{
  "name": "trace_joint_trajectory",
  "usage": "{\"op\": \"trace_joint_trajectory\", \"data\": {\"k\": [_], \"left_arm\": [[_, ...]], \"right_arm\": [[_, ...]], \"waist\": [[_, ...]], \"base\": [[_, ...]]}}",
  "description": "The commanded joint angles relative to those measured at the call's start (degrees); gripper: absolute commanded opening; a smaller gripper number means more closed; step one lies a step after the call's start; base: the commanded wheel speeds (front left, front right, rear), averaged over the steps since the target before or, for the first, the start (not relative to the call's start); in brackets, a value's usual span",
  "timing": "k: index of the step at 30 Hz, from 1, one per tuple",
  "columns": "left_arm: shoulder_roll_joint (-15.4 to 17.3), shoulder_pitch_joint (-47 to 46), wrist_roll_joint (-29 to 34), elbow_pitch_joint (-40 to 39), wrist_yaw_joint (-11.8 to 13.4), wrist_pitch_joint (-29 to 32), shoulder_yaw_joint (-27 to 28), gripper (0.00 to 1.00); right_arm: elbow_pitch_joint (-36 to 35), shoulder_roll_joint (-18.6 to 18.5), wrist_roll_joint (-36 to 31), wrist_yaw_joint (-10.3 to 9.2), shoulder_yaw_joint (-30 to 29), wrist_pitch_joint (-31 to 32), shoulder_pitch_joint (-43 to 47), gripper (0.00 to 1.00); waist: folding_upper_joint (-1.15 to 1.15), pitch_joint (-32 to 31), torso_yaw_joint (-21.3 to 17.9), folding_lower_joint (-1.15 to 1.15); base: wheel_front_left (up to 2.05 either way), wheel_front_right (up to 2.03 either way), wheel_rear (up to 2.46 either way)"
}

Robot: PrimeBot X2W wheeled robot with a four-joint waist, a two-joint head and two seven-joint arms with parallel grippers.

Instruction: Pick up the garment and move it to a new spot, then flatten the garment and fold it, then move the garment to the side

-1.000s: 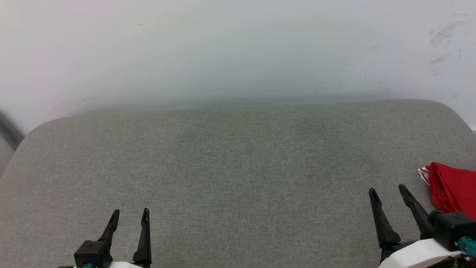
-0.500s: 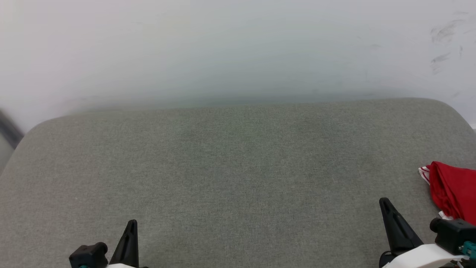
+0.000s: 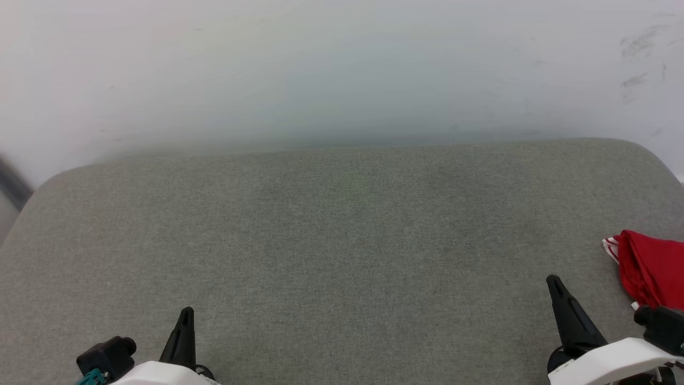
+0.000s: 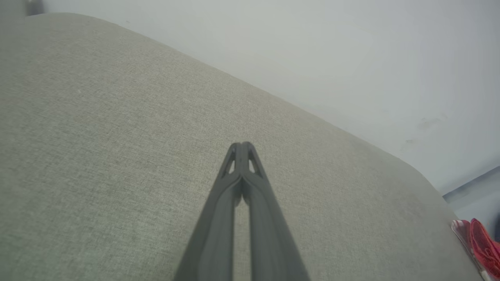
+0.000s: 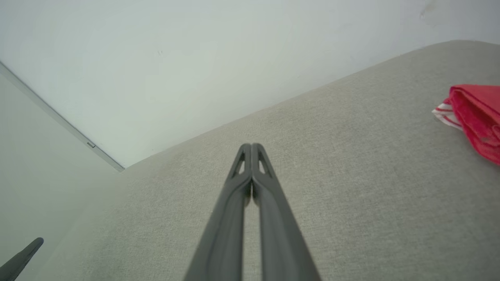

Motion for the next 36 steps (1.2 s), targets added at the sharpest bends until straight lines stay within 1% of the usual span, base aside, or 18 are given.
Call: {"op": "trace_joint_trajectory", "data": {"k": [1, 16, 36], "left_arm": [[0.0, -1.8, -1.9, -0.5, -0.5, 0.5, 0.8, 0.00], [-1.6, -3.8, -13.0, 0.5, -2.5, 3.8, 3.3, 0.00], [-3.4, -6.0, -25.4, 1.8, -4.8, 7.5, 6.0, 0.00]], "right_arm": [[-0.3, -0.1, 2.3, 0.01, -0.3, 0.0, -1.9, 0.00], [2.8, -0.1, 15.2, 0.00, -1.0, 0.5, -4.1, 0.00], [6.3, 0.1, 29.4, 0.00, -1.9, 1.2, -6.6, 0.00]], "waist": [[0.00, 0.0, 0.0, 0.00], [0.00, 0.5, 0.0, 0.00], [0.00, 1.1, 0.0, 0.00]], "base": [[0.00, 0.00, 0.00], [0.00, 0.00, 0.00], [0.00, 0.00, 0.00]]}}
